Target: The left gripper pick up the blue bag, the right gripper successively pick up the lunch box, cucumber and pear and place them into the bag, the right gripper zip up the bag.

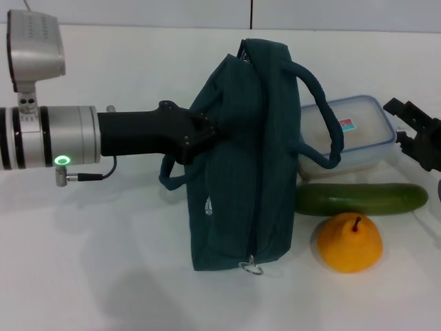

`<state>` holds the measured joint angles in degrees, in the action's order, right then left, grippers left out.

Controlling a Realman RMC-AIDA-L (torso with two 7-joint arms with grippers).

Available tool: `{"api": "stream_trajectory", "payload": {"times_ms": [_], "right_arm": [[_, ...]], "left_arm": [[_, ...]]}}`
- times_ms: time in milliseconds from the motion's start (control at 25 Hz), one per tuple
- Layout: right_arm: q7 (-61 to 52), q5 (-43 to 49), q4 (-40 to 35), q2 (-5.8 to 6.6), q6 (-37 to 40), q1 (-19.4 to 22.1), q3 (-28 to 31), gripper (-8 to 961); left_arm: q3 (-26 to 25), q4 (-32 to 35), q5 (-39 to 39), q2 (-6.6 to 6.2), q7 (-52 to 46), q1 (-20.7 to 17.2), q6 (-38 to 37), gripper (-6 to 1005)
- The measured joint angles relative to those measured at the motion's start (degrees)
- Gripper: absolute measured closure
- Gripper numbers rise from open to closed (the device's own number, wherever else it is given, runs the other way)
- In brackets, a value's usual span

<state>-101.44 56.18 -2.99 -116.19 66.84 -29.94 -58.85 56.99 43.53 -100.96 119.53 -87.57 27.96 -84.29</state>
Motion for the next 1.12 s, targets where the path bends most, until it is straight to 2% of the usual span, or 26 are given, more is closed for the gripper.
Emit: {"api": "stream_trajectory", "payload": {"times_ms": [440, 1120], "right_arm": [[-2.65, -0.54, 1.31, 0.00, 1.39, -1.23, 0.14, 141], [-2.91, -0.82, 0.98, 0.00, -0.90, -3.15, 0.02, 147]], "left_arm": [[-0.02, -1.39, 0.00, 0.00, 1.91, 0.61, 0.08, 962], [-0.03, -1.43, 0.06, 0.00, 2.60, 0.99, 0.25, 962]]}}
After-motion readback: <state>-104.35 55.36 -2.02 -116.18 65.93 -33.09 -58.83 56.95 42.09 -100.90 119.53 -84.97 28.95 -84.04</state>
